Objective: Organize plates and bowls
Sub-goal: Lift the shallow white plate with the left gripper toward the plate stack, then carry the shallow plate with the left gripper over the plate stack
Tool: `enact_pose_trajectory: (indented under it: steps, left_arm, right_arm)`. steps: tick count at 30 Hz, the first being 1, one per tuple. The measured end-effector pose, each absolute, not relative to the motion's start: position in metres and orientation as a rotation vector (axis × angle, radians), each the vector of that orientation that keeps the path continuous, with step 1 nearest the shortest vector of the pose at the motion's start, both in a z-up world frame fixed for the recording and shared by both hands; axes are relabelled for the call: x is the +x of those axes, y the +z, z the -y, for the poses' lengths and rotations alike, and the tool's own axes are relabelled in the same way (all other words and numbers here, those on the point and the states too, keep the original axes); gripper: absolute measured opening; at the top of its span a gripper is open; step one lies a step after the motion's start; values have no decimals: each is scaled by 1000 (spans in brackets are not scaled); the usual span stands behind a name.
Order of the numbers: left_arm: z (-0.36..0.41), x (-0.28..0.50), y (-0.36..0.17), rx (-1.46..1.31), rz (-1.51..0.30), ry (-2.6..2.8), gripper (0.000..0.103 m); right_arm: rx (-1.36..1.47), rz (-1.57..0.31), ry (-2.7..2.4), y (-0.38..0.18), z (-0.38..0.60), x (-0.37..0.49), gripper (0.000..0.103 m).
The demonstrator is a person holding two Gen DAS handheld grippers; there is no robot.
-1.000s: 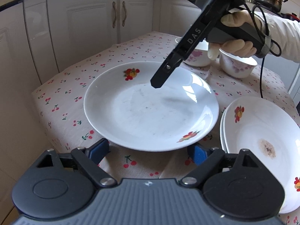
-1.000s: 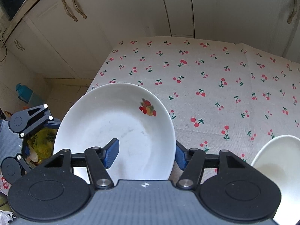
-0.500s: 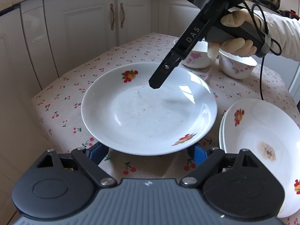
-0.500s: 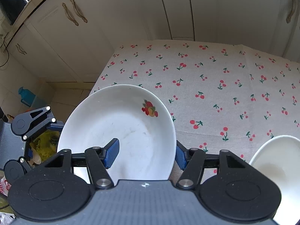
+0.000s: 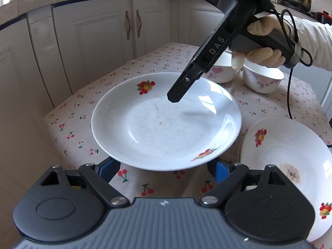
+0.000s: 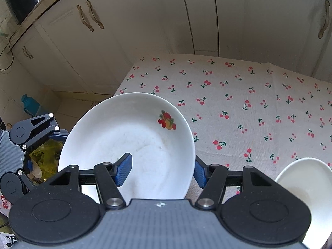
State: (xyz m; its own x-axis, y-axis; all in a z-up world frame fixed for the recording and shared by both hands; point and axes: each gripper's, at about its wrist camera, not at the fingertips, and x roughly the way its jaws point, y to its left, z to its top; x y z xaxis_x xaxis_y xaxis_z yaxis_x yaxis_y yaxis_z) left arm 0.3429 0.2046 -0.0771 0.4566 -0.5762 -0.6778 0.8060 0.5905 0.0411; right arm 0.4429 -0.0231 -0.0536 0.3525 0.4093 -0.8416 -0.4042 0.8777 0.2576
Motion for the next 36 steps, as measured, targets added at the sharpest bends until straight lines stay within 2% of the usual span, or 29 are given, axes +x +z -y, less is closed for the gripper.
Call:
enact_pose_trajectory:
  steps: [19, 36]
  left_arm:
    - [-193, 308, -40, 437, -646, -858, 90]
    - [-175, 220, -29, 407, -684, -834, 90]
  right_arm:
    - [0, -1032, 554, -19, 32, 408, 67]
    - [-11, -1028, 590, -8, 47, 326, 68]
